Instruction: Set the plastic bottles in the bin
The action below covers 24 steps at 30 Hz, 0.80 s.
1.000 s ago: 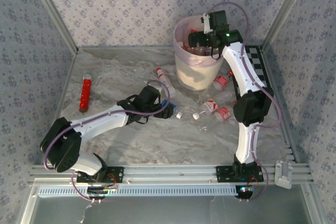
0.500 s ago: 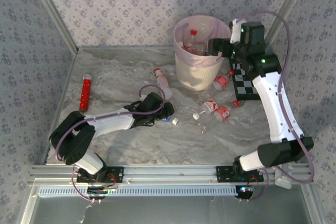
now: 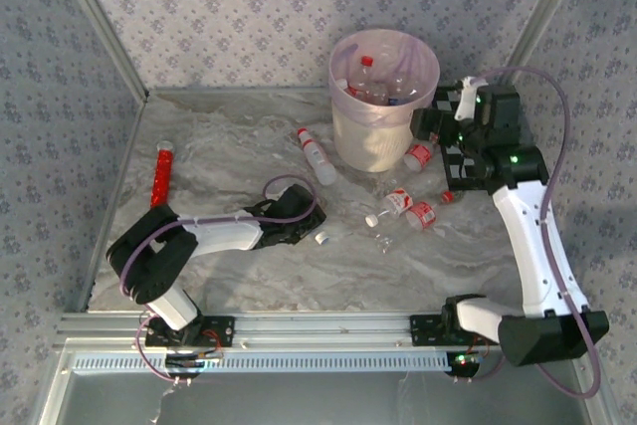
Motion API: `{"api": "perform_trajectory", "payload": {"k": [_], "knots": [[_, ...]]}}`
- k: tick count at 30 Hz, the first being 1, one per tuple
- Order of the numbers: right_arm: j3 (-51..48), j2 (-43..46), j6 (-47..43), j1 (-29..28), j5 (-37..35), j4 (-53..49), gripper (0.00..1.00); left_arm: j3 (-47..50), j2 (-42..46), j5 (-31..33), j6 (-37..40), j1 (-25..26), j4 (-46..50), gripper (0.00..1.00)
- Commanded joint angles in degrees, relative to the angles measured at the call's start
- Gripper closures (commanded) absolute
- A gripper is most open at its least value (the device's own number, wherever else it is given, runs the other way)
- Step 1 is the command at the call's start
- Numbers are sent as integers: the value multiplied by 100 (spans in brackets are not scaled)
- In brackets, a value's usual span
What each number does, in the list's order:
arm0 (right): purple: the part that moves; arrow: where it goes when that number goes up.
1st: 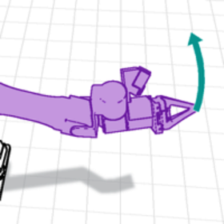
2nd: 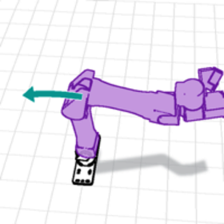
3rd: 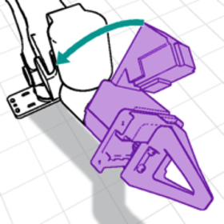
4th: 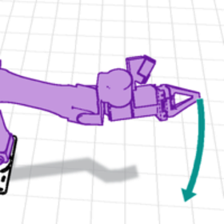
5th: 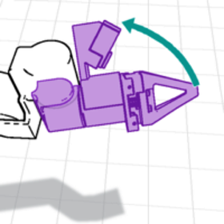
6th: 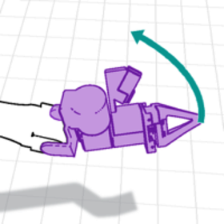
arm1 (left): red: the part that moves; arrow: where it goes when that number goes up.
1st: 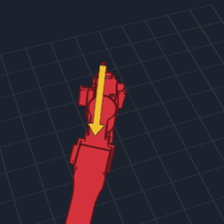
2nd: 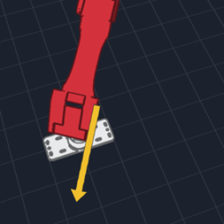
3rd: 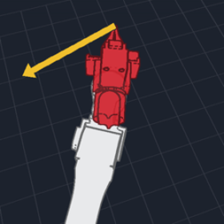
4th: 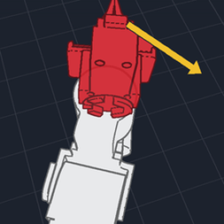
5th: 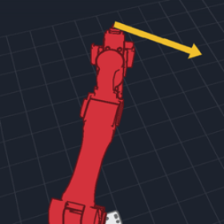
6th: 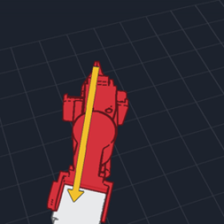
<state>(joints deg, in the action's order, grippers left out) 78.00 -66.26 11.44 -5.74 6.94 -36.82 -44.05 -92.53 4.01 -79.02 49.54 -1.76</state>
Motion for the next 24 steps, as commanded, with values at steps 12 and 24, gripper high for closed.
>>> {"api": "perform_trajectory", "payload": {"k": [12, 24], "knots": [[-549, 403, 139, 105, 2713, 725, 0, -394, 880, 1014, 1393, -34, 1127, 63], [-1116, 1060, 289, -718, 2187, 796, 0, -1087, 2332, 1736, 5606, -580, 1655, 100]]}}
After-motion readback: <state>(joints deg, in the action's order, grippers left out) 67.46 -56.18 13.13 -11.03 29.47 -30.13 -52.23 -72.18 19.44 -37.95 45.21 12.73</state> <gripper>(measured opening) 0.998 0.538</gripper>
